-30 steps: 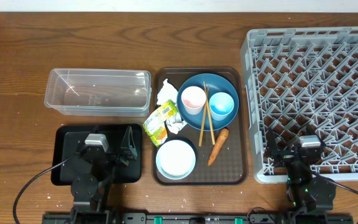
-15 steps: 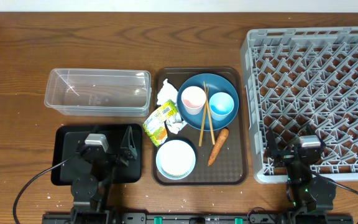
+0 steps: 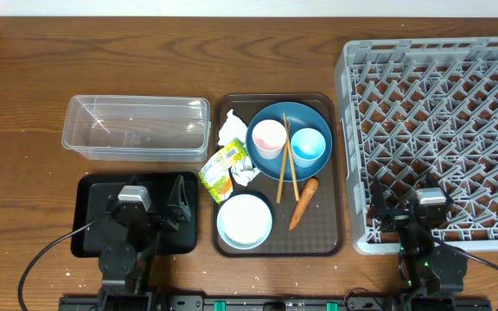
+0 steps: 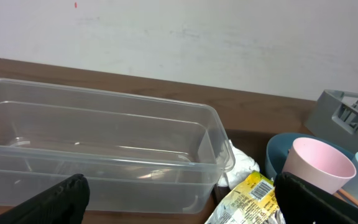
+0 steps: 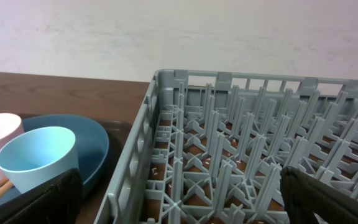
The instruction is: Sort waste into correct bins and load items into the dishwasher rack
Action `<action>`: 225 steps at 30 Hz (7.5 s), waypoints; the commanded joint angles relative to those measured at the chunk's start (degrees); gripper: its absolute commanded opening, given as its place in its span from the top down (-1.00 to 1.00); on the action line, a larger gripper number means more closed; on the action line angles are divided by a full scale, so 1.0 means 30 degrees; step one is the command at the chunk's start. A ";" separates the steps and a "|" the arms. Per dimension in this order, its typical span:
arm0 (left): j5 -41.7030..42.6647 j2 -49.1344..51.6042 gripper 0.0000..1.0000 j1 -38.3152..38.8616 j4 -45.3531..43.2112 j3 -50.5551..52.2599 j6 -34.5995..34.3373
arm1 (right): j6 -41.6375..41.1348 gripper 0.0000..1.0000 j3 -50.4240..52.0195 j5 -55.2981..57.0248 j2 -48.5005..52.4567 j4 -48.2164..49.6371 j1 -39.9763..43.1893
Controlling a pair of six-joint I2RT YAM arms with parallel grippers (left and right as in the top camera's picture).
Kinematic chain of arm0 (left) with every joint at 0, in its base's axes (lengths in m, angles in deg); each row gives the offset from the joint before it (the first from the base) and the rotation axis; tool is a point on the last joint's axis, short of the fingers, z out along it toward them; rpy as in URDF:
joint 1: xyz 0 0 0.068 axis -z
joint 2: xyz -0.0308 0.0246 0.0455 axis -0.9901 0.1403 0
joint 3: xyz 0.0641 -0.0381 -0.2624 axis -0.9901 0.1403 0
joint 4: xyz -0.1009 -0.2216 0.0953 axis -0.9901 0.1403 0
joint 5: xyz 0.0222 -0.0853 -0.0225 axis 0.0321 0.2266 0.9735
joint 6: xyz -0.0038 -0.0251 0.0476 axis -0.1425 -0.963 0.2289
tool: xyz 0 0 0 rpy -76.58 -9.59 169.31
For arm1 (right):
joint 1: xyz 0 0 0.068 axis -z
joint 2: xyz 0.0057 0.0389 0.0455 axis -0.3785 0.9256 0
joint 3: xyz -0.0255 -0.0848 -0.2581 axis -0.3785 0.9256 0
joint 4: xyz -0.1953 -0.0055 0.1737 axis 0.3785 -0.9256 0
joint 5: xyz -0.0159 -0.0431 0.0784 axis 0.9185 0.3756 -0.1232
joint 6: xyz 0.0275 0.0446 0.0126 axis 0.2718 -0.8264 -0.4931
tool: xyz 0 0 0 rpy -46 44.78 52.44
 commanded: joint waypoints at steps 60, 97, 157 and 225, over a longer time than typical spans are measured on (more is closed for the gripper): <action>0.5625 1.6859 -0.95 0.0080 2.7052 -2.6338 -0.0372 | 0.0080 -0.99 0.0029 0.0131 -0.0029 -0.0080 0.0138; 0.5421 2.2680 0.88 0.0102 2.5325 -2.4633 -0.3548 | 0.0080 -0.99 0.0029 0.0131 -0.0029 -0.0080 0.0138; -0.6987 2.6957 0.14 2.2250 2.0713 -2.4560 -1.4141 | 0.0080 -0.98 0.0022 0.0131 -0.0029 -0.0080 0.0138; -0.2929 3.2144 0.22 1.4236 1.6648 -2.4655 -0.6849 | 0.0080 -0.98 0.0022 0.0131 -0.0029 -0.0080 0.0138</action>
